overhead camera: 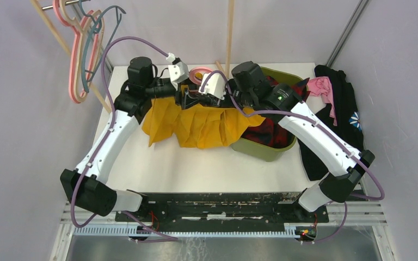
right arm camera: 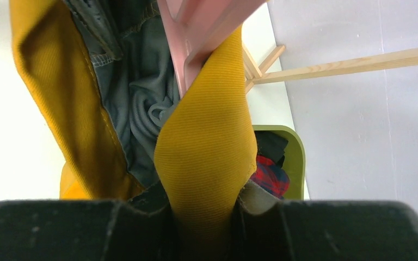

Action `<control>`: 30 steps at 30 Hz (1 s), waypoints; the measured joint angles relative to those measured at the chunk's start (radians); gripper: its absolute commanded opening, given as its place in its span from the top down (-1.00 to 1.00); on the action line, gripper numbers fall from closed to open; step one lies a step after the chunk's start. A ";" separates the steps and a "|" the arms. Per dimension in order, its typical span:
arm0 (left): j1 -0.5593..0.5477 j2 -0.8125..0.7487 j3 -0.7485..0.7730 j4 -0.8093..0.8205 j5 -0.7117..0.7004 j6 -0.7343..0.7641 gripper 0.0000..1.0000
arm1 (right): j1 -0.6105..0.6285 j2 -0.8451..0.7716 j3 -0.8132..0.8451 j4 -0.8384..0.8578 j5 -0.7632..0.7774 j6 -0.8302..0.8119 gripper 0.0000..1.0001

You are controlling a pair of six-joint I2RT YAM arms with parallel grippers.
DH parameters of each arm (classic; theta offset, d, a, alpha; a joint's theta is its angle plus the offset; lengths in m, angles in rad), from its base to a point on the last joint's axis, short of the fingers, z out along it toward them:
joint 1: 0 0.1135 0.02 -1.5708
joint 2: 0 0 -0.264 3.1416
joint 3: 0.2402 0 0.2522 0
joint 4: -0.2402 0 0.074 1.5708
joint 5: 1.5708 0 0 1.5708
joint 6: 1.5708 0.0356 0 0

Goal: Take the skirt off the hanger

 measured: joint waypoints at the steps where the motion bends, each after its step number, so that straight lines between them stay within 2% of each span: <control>1: 0.000 0.007 0.000 0.011 0.004 -0.007 -0.44 | 0.000 0.000 0.000 0.000 0.000 0.000 0.99; 7: 0.000 0.013 0.000 0.033 0.011 -0.023 -0.40 | 0.000 -0.003 -0.013 0.000 -0.001 -0.003 0.99; 12: 0.000 -0.006 -0.005 -0.017 0.002 -0.022 -0.37 | 0.000 -0.004 -0.015 0.000 0.000 -0.011 0.99; 20: 0.000 -0.074 -0.080 -0.035 0.006 -0.023 -0.28 | 0.000 -0.004 -0.015 -0.005 -0.005 -0.027 0.99; 30: -0.005 0.005 -0.077 0.013 0.013 -0.047 -0.01 | 0.000 -0.004 -0.015 -0.010 -0.011 -0.026 0.99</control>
